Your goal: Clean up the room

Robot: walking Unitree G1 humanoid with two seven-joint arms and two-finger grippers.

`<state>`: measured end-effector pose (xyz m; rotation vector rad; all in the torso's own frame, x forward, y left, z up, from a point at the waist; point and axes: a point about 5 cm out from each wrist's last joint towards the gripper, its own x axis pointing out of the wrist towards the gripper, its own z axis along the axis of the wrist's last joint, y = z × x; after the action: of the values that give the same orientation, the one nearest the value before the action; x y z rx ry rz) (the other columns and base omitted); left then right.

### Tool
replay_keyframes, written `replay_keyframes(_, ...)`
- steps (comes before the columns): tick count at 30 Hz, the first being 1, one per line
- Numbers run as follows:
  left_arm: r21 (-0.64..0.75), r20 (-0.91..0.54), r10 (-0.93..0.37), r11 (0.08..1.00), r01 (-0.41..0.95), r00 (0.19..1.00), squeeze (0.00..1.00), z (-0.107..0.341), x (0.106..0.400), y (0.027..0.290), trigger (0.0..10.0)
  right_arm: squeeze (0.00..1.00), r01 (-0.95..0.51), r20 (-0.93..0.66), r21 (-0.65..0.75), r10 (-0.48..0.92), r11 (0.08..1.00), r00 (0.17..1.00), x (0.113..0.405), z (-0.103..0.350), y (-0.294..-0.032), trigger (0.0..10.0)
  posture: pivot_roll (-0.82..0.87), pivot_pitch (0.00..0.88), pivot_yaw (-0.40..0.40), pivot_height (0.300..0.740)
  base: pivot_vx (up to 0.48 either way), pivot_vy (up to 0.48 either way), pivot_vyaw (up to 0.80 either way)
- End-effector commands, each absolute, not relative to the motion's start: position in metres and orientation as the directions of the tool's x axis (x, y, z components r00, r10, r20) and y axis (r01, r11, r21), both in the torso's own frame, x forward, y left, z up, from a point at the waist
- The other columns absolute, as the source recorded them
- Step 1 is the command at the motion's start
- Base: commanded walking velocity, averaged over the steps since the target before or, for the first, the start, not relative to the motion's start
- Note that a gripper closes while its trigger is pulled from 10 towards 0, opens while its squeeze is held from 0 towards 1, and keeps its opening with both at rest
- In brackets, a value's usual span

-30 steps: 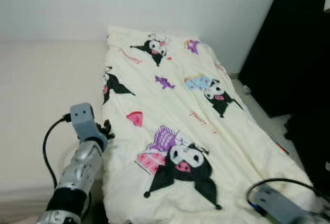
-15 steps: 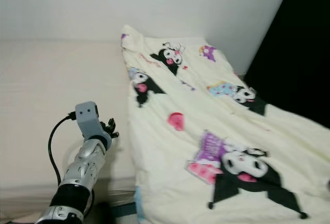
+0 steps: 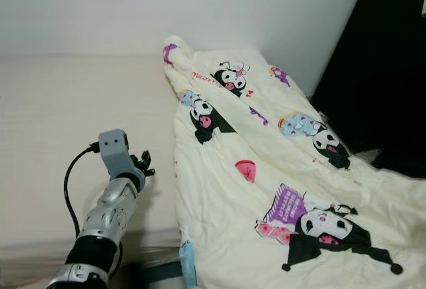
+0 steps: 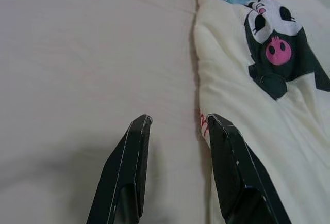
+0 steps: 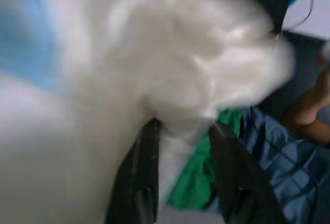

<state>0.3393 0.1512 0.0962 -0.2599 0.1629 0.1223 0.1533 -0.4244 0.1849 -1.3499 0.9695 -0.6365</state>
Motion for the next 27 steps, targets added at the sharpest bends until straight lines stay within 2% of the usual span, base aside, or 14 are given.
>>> replay_keyframes(1, -0.250, -0.193, 0.082, 0.960, -0.130, 0.978, 0.00, 0.090, 0.338, 0.146, 10.0, 1.00, -0.152, -0.216, -0.975, -0.843, 0.161, 0.492, 0.153, 0.179, -0.424, 10.0, -0.21, 0.100, -0.067, 0.567, 0.000, 0.000, 0.00)
replay_keyframes(7, -0.249, -0.201, 0.064, 0.962, -0.114, 0.978, 0.00, 0.087, 0.336, 0.145, 10.0, 1.00, -0.134, -0.241, -0.971, -0.805, 0.200, 0.542, 0.167, 0.174, -0.411, 10.0, -0.21, 0.100, -0.068, 0.567, 0.000, 0.000, 0.00)
replay_keyframes(10, -0.246, -0.210, 0.025, 0.966, -0.078, 0.977, 0.00, 0.084, 0.335, 0.141, 10.0, 1.00, -0.056, -0.320, -0.920, -0.663, 0.387, 0.677, 0.204, 0.161, -0.364, 10.0, -0.20, 0.090, -0.065, 0.567, 0.000, 0.000, 0.00)
replay_keyframes(11, -0.246, -0.210, 0.025, 0.966, -0.078, 0.977, 0.00, 0.084, 0.335, 0.141, 10.0, 1.00, -0.056, -0.320, -0.920, -0.663, 0.387, 0.677, 0.204, 0.161, -0.364, 10.0, -0.20, 0.090, -0.065, 0.567, 0.000, 0.000, 0.00)
replay_keyframes(12, -0.240, -0.211, 0.012, 0.969, -0.064, 0.977, 0.00, 0.082, 0.335, 0.140, 10.0, 1.00, -0.013, -0.355, -0.860, -0.581, 0.510, 0.732, 0.219, 0.154, -0.343, 10.0, -0.20, 0.083, -0.064, 0.567, 0.000, 0.000, 0.00)
replay_keyframes(13, -0.240, -0.211, 0.012, 0.969, -0.064, 0.977, 0.00, 0.082, 0.335, 0.140, 10.0, 1.00, -0.013, -0.355, -0.860, -0.581, 0.510, 0.732, 0.219, 0.154, -0.343, 10.0, -0.20, 0.083, -0.064, 0.567, 0.000, 0.000, 0.00)
replay_keyframes(14, -0.225, -0.216, 0.004, 0.973, -0.054, 0.976, 0.00, 0.079, 0.335, 0.140, 10.0, 1.00, 0.012, -0.392, -0.760, -0.474, 0.649, 0.789, 0.237, 0.144, -0.318, 10.0, -0.19, 0.074, -0.062, 0.567, 0.000, 0.000, 0.00)
replay_keyframes(16, -0.225, -0.216, 0.004, 0.973, -0.054, 0.976, 0.00, 0.079, 0.335, 0.140, 10.0, 1.00, 0.012, -0.392, -0.760, -0.474, 0.649, 0.789, 0.237, 0.144, -0.318, 10.0, -0.19, 0.074, -0.062, 0.567, 0.000, 0.000, 0.00)
replay_keyframes(17, -0.175, -0.247, 0.009, 0.983, -0.054, 0.969, 0.00, 0.068, 0.333, 0.147, 10.0, 0.72, -0.029, -0.431, -0.545, -0.251, 0.838, 0.866, 0.270, 0.120, -0.267, 10.0, -0.18, 0.051, -0.061, 0.567, 0.000, 0.000, 0.00)
replay_keyframes(18, -0.175, -0.247, 0.009, 0.983, -0.054, 0.969, 0.00, 0.068, 0.333, 0.147, 10.0, 0.72, -0.029, -0.431, -0.545, -0.251, 0.838, 0.866, 0.270, 0.120, -0.267, 10.0, -0.18, 0.051, -0.061, 0.567, 0.000, 0.000, 0.00)
replay_keyframes(19, -0.147, -0.270, 0.019, 0.987, -0.060, 0.963, 0.00, 0.061, 0.331, 0.153, 10.0, 0.05, -0.066, -0.443, -0.469, -0.171, 0.881, 0.880, 0.281, 0.108, -0.246, 10.0, -0.18, 0.045, -0.060, 0.567, 0.000, 0.000, 0.00)
replay_keyframes(20, -0.147, -0.270, 0.019, 0.987, -0.060, 0.963, 0.00, 0.061, 0.331, 0.153, 10.0, 0.05, -0.066, -0.443, -0.469, -0.171, 0.881, 0.880, 0.281, 0.108, -0.246, 10.0, -0.18, 0.045, -0.060, 0.567, 0.000, 0.000, 0.00)
replay_keyframes(22, -0.080, -0.344, 0.056, 0.993, -0.089, 0.937, 0.00, 0.040, 0.321, 0.170, 10.0, 0.00, -0.126, -0.496, -0.287, -0.035, 0.950, 0.868, 0.291, 0.077, -0.217, 10.0, -0.16, 0.023, -0.059, 0.572, 0.000, 0.000, 0.00)
replay_keyframes(27, -0.019, -0.435, 0.107, 0.992, -0.128, 0.894, 0.00, 0.017, 0.305, 0.189, 10.0, 0.00, -0.119, -0.565, -0.173, 0.000, 0.978, 0.825, 0.290, 0.043, -0.211, 10.0, -0.15, 0.001, -0.051, 0.587, 0.000, 0.000, 0.00)
